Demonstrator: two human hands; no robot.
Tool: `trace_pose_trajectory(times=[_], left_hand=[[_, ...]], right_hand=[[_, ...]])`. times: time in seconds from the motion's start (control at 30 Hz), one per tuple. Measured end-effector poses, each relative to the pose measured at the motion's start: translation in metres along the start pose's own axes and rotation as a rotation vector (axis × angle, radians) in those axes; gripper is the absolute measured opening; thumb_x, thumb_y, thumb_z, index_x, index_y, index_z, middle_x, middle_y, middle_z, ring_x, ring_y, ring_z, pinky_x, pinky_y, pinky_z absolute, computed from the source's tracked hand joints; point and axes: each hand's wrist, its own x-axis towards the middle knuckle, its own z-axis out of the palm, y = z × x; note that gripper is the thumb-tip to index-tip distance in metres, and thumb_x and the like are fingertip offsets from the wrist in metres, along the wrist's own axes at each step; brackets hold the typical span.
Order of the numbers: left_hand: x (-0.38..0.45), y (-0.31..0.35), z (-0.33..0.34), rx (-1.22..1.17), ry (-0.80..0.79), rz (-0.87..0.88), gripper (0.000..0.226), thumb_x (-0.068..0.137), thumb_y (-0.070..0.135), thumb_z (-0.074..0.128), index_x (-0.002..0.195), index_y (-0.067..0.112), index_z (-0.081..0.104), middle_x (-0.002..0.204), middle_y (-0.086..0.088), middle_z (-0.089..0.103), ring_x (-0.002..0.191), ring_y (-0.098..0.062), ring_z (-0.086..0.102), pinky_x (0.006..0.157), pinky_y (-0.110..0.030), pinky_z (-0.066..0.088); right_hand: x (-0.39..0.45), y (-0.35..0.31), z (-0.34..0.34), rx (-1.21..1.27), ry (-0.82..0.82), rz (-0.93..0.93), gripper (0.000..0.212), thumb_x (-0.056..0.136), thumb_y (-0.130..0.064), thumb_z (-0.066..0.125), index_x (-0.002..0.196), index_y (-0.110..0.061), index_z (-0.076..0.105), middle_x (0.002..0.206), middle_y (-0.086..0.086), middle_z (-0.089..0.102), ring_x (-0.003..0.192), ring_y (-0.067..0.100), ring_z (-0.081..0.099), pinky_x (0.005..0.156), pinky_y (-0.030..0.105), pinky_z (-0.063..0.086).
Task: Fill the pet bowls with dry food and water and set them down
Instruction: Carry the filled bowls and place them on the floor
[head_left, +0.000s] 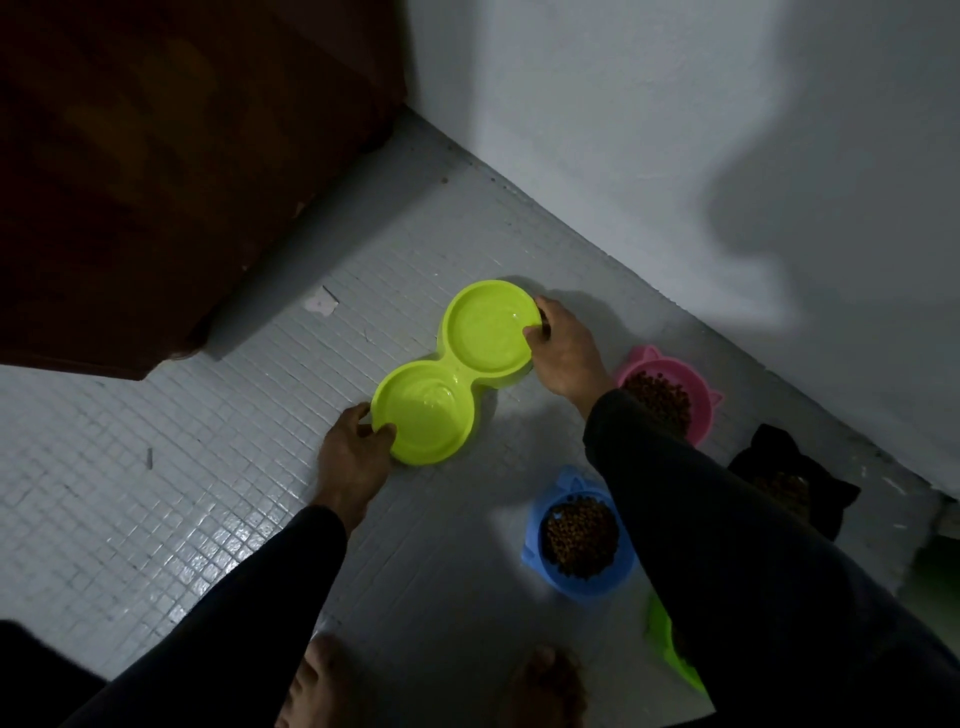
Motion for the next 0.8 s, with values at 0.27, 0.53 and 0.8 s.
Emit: trace_pose_trajectory(times=[0.27, 0.53, 0.8], left_hand=[[-0.010, 0.033, -0.017, 0.573, -0.108, 0.154, 0.066, 0.096, 0.024, 0.069, 0.153, 0.007, 0.041, 0.141, -0.030, 0.049, 0.129, -0.046, 0.050, 0.109, -0.047, 0.043], [-0.052, 0.092, -0.046, 0.931, -0.330, 0.105, 0.056, 0.097, 0.040, 0.064, 0.146, 0.015, 0.052, 0.146, -0.024, 0.049, 0.133, -0.043, 0.048, 0.111, -0.041, 0.041], [-0.137, 0.177, -0.081, 0.929, -0.467, 0.166, 0.052, 0.097, 0.037, 0.068, 0.140, 0.011, 0.057, 0.145, -0.016, 0.057, 0.133, -0.033, 0.054, 0.107, -0.036, 0.043]], right_hand=[[-0.042, -0.011, -0.010, -0.168, -0.080, 0.031, 0.055, 0.098, -0.022, 0.061, 0.143, 0.003, 0.041, 0.136, 0.029, 0.050, 0.125, 0.044, 0.048, 0.103, 0.044, 0.038], [-0.109, -0.039, -0.052, -0.417, -0.363, 0.135, 0.038, 0.097, -0.030, 0.051, 0.126, -0.006, 0.049, 0.126, 0.021, 0.050, 0.117, 0.040, 0.051, 0.096, 0.045, 0.048], [-0.191, -0.104, -0.128, -0.367, -0.408, 0.161, 0.025, 0.095, -0.026, 0.052, 0.114, -0.010, 0.052, 0.121, 0.016, 0.060, 0.108, 0.033, 0.058, 0.089, 0.040, 0.050]])
